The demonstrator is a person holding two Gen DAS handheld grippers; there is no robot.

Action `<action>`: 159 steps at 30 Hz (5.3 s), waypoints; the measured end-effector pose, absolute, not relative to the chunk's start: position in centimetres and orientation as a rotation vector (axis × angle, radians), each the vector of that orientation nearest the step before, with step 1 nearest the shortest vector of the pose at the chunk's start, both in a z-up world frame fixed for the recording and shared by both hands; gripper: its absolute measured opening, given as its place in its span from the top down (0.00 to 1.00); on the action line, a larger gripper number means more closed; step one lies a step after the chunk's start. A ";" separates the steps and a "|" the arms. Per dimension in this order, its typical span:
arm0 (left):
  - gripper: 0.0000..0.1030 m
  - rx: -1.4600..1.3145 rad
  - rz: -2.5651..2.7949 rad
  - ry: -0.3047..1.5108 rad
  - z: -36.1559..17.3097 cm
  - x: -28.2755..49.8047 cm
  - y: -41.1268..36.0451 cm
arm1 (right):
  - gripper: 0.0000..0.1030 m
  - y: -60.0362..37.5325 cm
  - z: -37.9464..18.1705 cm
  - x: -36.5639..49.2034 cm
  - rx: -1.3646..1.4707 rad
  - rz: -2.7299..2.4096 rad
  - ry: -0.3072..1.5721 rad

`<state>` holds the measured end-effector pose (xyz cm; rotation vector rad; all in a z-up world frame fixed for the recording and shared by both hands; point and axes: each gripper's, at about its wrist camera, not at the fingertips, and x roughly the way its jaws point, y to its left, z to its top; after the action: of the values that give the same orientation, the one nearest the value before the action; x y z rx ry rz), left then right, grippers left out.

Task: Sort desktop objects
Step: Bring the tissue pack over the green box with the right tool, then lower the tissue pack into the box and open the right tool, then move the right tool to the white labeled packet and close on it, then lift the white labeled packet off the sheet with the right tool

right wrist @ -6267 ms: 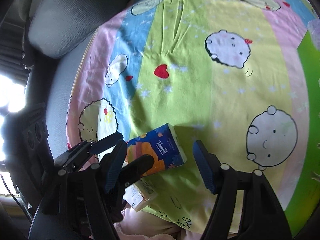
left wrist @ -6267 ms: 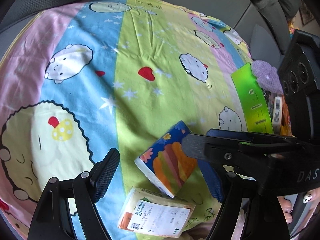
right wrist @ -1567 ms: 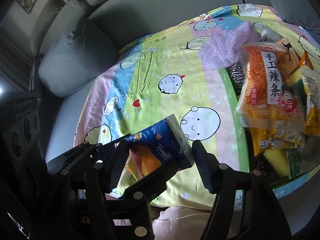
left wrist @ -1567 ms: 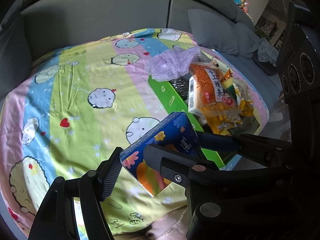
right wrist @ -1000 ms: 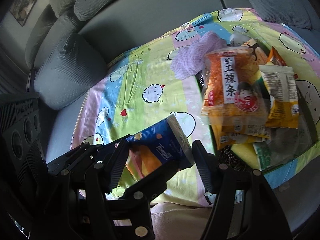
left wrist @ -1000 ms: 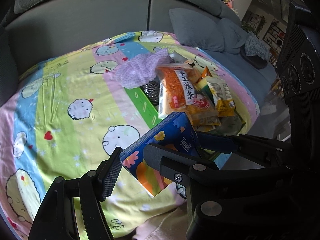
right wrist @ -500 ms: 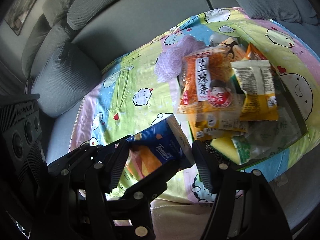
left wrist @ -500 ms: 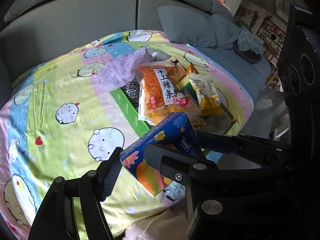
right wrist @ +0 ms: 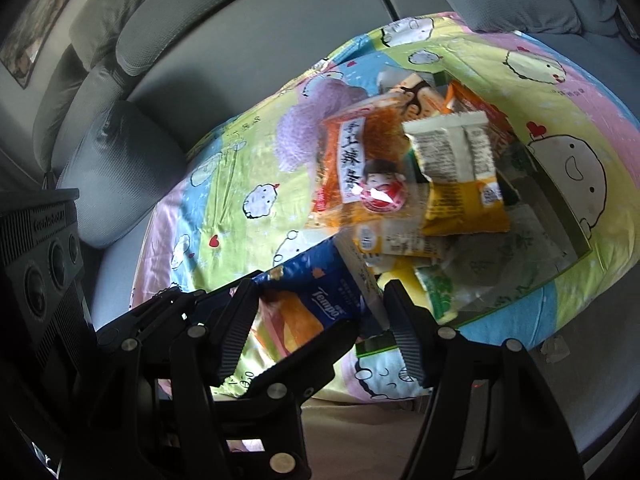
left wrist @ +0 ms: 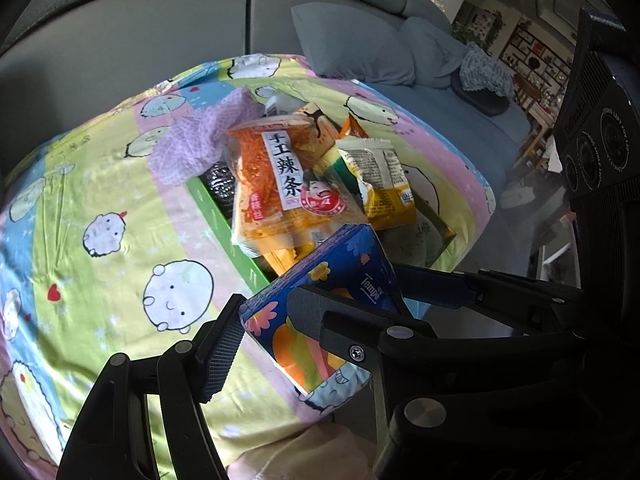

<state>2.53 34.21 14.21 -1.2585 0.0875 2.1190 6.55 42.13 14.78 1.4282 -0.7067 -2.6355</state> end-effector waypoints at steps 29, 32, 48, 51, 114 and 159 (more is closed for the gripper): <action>0.33 -1.251 2.062 0.135 13.7 2.6 37.9 | 0.36 45.5 14.2 7.7 1.434 -2.675 -0.800; 0.33 -1.255 2.054 0.137 13.5 2.6 38.3 | 0.36 45.8 14.0 7.7 1.439 -2.676 -0.809; 0.33 -1.279 2.026 0.159 12.6 2.4 39.6 | 0.36 47.0 13.2 7.6 1.469 -2.667 -0.840; 0.33 -1.295 2.021 0.159 12.2 2.3 39.5 | 0.36 46.9 12.7 7.5 1.483 -2.654 -0.850; 0.25 -1.349 2.201 -0.201 13.8 1.0 22.8 | 0.19 36.3 16.5 5.6 1.421 -2.611 -0.582; 0.31 -1.671 2.224 -0.322 3.2 3.0 8.5 | 0.45 19.2 3.0 -0.8 1.856 -1.885 -0.545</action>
<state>3.04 8.47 3.25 -1.6713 -0.3220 2.2236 -0.76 19.23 2.95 1.8556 -0.5447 -1.8854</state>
